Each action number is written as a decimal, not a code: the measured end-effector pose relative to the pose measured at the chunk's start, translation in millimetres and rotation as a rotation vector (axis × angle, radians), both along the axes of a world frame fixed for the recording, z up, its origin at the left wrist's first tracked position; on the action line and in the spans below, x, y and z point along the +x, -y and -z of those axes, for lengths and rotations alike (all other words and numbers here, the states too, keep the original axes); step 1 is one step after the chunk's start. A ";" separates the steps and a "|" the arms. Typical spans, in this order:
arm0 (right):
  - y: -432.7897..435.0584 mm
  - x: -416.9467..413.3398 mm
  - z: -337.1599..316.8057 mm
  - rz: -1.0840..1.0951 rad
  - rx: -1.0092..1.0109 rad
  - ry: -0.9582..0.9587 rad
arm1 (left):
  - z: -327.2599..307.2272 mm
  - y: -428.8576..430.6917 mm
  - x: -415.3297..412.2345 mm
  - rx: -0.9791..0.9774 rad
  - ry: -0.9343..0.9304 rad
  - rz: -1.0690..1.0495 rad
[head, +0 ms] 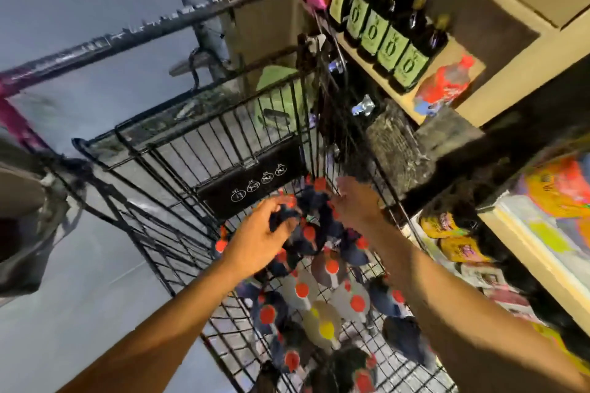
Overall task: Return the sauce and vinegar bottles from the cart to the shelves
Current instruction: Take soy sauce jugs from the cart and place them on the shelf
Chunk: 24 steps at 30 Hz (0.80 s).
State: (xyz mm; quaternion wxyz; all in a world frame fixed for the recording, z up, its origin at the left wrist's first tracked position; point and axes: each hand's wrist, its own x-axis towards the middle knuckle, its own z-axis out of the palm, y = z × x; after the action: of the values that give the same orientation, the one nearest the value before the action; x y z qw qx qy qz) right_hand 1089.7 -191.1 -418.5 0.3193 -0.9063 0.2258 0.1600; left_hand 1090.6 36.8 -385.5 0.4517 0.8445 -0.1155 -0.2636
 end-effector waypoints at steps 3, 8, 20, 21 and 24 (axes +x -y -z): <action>-4.3 28.3 33.6 -0.002 -0.011 -0.015 | 13.5 0.9 7.6 -0.017 -0.014 -0.031; -11.5 48.0 71.5 0.001 -0.057 -0.038 | 31.3 -1.8 14.3 -0.028 -0.049 -0.078; 6.7 52.7 87.6 -0.041 -0.067 0.038 | 34.5 -2.9 20.5 -0.048 -0.073 -0.137; 7.8 51.2 82.7 -0.052 -0.071 0.062 | 34.0 -4.1 21.0 -0.054 -0.071 -0.142; 10.5 47.1 61.4 -0.059 -0.024 0.141 | 28.7 -6.4 21.6 -0.058 -0.088 -0.140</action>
State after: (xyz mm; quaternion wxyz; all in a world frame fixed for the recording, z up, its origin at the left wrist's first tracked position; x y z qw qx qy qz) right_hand 1136.7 -201.6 -479.9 0.3188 -0.9253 0.1780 0.1026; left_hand 1112.2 43.2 -414.3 0.4977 0.8248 -0.0439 -0.2648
